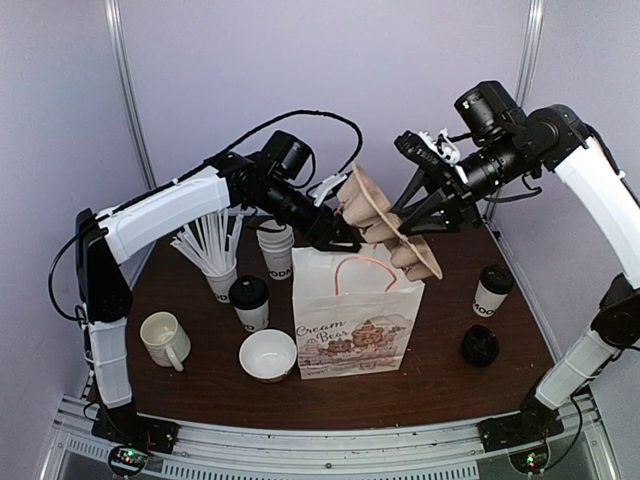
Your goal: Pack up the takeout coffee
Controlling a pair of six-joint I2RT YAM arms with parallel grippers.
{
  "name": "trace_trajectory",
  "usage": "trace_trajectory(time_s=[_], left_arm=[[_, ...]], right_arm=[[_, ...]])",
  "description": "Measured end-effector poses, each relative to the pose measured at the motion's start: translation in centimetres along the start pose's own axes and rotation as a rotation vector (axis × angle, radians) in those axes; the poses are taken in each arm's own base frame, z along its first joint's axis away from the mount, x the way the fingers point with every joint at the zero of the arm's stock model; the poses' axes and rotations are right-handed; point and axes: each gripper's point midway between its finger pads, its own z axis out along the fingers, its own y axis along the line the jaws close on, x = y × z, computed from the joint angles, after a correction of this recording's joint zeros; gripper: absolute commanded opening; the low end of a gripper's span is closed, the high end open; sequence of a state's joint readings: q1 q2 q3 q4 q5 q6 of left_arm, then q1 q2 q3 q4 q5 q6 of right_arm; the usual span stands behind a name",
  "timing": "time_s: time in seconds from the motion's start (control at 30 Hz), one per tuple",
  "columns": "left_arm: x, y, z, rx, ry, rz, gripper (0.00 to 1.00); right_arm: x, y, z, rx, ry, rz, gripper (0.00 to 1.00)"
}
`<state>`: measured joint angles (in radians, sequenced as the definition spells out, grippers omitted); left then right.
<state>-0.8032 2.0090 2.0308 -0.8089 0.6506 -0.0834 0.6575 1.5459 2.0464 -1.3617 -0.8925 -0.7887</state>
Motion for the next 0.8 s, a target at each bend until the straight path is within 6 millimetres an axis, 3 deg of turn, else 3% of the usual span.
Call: trace_trajectory(time_s=[0.03, 0.07, 0.1, 0.43, 0.8], left_arm=[[0.0, 0.2, -0.4, -0.027, -0.004, 0.004, 0.8], [-0.1, 0.3, -0.8, -0.05, -0.009, 0.009, 0.94], [-0.3, 0.2, -1.5, -0.077, -0.022, 0.019, 0.97], [-3.3, -2.1, -10.1, -0.299, -0.212, 0.122, 0.98], [-0.3, 1.4, -15.2, -0.521, -0.255, 0.05, 0.98]], right_arm=[[0.0, -0.1, 0.4, -0.006, 0.007, -0.005, 0.36], [0.0, -0.1, 0.7, -0.011, 0.011, -0.01, 0.36], [-0.1, -0.2, 1.1, -0.016, 0.014, -0.018, 0.36], [-0.8, -1.1, 4.0, -0.059, 0.006, -0.04, 0.35], [-0.1, -3.5, 7.3, -0.081, 0.006, -0.009, 0.35]])
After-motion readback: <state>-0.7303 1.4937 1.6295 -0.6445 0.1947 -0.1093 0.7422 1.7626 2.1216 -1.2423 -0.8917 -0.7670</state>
